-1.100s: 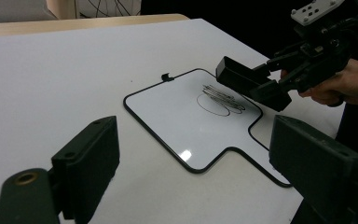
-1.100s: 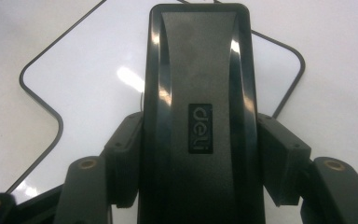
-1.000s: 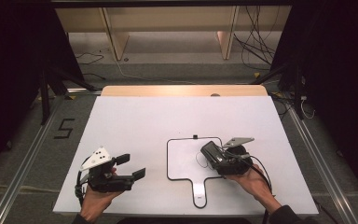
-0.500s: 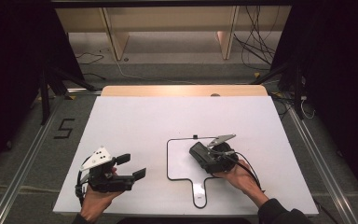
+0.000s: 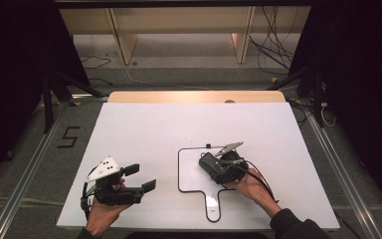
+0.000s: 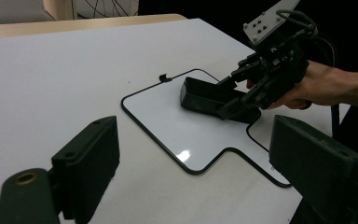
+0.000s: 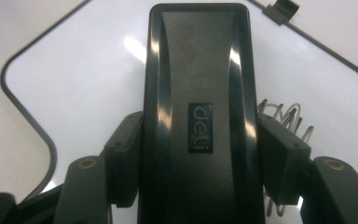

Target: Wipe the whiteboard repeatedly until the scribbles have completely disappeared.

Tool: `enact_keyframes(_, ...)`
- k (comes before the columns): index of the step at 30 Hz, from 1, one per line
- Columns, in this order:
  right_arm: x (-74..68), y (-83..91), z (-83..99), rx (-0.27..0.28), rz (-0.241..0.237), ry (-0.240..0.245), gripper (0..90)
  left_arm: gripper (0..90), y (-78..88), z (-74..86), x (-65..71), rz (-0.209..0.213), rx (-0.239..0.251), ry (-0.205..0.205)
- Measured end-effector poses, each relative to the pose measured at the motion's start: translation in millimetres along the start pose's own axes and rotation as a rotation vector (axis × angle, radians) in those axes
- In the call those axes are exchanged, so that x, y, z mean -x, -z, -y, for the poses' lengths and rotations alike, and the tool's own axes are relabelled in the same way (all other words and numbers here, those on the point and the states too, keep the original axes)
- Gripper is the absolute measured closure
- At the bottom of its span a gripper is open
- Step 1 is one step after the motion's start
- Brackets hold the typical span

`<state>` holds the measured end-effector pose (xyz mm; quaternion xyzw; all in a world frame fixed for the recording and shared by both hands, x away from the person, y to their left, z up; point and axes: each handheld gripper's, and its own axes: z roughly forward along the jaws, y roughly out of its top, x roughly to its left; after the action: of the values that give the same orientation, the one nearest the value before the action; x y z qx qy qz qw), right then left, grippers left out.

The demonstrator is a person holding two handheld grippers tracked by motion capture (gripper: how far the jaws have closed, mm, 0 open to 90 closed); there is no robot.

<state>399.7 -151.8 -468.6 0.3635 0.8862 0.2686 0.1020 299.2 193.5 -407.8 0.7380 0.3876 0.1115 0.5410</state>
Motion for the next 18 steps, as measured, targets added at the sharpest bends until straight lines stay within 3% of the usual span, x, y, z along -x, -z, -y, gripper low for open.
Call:
enact_keyframes(14, 8.4, -0.4, 2.4, 0.007, 0.019, -0.002, 40.6, 15.4, 0.6, -0.1, 0.1, -0.002, 0.002, -0.001)
enact_keyframes(18, 19.1, 2.0, 6.6, 0.020, 0.044, -0.042, 40.6, 15.4, 0.4, -0.1, 0.2, -0.002, 0.004, 0.003)
